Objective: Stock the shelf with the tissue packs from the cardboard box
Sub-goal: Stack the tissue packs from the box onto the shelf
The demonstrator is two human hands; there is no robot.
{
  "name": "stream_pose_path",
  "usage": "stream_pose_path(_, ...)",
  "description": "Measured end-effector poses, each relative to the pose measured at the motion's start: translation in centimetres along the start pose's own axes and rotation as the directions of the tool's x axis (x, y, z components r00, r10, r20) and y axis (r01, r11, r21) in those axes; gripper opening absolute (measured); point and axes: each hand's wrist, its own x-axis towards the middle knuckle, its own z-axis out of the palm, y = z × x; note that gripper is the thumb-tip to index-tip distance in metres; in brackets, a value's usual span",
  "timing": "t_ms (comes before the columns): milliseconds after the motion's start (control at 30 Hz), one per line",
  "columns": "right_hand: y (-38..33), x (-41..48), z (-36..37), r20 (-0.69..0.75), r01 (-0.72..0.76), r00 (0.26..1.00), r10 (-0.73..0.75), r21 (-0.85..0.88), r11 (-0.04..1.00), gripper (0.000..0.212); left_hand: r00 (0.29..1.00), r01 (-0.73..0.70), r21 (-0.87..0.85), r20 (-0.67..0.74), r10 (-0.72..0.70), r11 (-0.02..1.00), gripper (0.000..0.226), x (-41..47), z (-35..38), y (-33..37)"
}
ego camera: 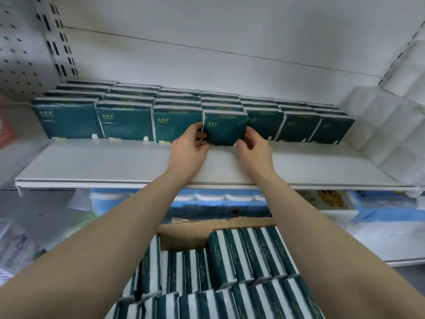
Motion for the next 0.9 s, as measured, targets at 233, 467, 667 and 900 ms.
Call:
stream_pose_path(233,-1.1,-1.3,-1.1,-0.044,-0.055,0.997,0.057,0.037,0.998,0.052,0.999,0.029,-0.007,-0.026,-0.030,1.000,0.046,-0.5,-0.5,1.1)
stream_pose_path(467,-1.4,-6.7,-3.9,-0.154,0.063,0.986,-0.065,-0.018,0.998,0.029,0.993,-0.116,-0.050,0.010,0.117,0.992,0.029,-5.5,-1.9,3.1)
stream_pose_path(667,-1.1,-12.8,-4.3,-0.131,0.093,0.985,-0.110,-0.128,0.987,0.017,0.973,-0.158,0.020,0.174,0.152,0.987,0.023,-12.2,-3.5,1.4)
stream_pose_path(900,2.3,-19.9,-0.8,0.115,0.023,0.993,0.018,-0.343,0.939,0.009,0.903,0.021,0.166,0.420,-0.090,0.986,0.021,-16.3,-3.6,-2.3)
